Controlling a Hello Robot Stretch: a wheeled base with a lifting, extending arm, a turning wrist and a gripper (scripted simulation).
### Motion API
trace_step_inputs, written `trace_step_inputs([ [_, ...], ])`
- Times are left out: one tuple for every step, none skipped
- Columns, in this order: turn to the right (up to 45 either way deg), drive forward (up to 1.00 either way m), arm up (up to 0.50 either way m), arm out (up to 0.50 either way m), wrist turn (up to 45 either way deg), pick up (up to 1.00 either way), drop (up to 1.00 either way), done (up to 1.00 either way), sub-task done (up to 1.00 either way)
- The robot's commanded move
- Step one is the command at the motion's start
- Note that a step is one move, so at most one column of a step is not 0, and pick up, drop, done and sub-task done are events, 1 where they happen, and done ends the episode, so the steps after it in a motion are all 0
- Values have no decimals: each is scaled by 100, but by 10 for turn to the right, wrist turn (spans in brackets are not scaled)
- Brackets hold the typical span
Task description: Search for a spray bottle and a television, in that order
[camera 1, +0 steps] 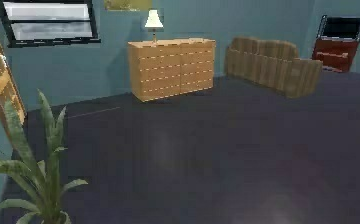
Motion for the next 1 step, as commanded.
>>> trace_step_inputs([
  [450,0,0,0,0,0,0,0,0],
])
